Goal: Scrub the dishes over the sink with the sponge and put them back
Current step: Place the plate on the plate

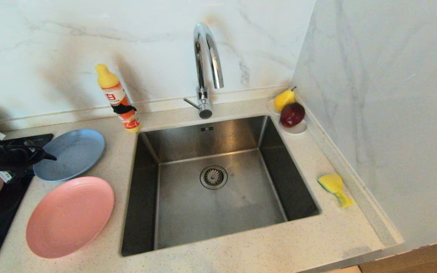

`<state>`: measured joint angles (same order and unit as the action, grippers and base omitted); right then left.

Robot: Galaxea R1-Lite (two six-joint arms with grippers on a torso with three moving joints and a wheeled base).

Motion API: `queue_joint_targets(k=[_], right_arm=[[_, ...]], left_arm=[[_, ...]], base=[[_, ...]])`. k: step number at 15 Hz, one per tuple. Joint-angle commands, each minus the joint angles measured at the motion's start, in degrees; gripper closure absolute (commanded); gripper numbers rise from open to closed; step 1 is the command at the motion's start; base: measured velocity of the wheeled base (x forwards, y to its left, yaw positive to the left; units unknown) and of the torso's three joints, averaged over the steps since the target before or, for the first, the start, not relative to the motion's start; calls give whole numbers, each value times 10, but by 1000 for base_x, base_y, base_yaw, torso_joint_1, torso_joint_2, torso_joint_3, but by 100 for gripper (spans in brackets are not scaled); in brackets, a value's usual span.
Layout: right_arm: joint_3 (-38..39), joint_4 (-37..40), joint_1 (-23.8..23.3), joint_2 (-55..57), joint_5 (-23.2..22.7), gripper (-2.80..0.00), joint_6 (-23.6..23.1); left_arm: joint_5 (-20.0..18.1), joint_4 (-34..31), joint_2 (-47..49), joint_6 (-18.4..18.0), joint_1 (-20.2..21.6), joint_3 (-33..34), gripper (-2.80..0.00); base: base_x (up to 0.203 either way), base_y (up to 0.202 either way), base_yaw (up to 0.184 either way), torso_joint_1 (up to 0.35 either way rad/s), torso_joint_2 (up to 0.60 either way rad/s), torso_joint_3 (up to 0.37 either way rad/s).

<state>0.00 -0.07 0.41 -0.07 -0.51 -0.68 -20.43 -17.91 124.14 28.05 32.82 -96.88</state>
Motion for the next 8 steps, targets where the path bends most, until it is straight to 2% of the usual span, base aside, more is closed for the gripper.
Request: queue_joint_targets(k=[1, 8], right_arm=[[0, 0, 0, 0, 0, 0, 0], [0, 0, 0, 0, 0, 0, 0]], left_arm=[[7, -1, 9, 1, -1, -5, 0], [19, -7, 6, -3, 0, -28, 0]], base=[[0, 0, 0, 0, 0, 0], [0, 0, 0, 0, 0, 0]])
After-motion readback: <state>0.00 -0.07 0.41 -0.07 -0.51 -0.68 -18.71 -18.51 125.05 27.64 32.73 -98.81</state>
